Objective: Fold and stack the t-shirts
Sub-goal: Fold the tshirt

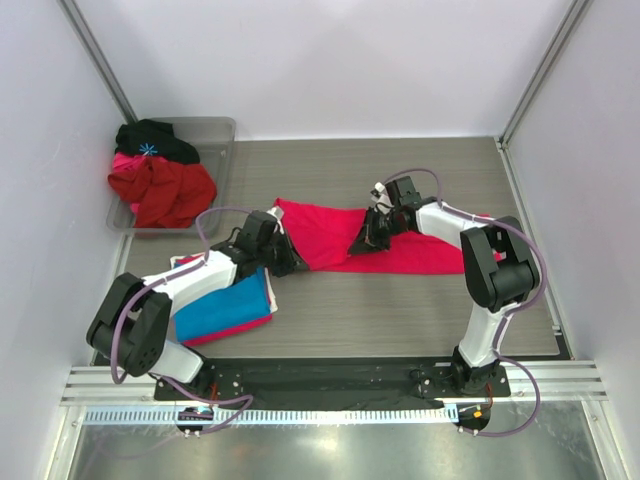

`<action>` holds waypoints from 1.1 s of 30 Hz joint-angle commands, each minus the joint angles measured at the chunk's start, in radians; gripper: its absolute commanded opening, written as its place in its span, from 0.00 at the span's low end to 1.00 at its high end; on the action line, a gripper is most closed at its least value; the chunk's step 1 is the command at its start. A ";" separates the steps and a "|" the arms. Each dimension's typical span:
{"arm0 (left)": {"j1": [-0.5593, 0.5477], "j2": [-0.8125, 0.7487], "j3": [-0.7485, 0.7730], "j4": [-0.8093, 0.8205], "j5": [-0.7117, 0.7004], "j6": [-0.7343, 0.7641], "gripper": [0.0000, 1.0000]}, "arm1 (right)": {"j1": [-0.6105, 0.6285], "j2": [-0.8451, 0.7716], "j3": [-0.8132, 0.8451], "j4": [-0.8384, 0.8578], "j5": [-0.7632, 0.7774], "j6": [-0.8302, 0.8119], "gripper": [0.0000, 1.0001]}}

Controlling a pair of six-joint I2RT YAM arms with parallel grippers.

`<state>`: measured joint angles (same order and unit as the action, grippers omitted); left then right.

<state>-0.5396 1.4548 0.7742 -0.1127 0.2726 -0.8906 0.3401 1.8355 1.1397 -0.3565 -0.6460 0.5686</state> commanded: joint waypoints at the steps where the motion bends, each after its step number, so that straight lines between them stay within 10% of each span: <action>1: 0.009 -0.045 0.013 -0.034 -0.002 -0.002 0.00 | -0.007 0.034 0.046 -0.105 -0.006 -0.051 0.04; 14: 0.009 0.013 -0.046 -0.012 -0.010 0.005 0.04 | -0.007 0.105 0.115 -0.150 0.157 -0.093 0.14; 21: 0.001 -0.062 -0.069 -0.016 -0.122 0.057 0.48 | -0.007 -0.042 0.078 -0.160 0.229 -0.110 0.34; 33: -0.048 -0.185 -0.070 -0.032 -0.401 -0.008 0.66 | -0.239 -0.344 -0.147 -0.151 0.612 -0.019 0.05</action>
<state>-0.5682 1.2953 0.7155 -0.1745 -0.0082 -0.8532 0.1993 1.5265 1.0668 -0.4969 -0.1699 0.5037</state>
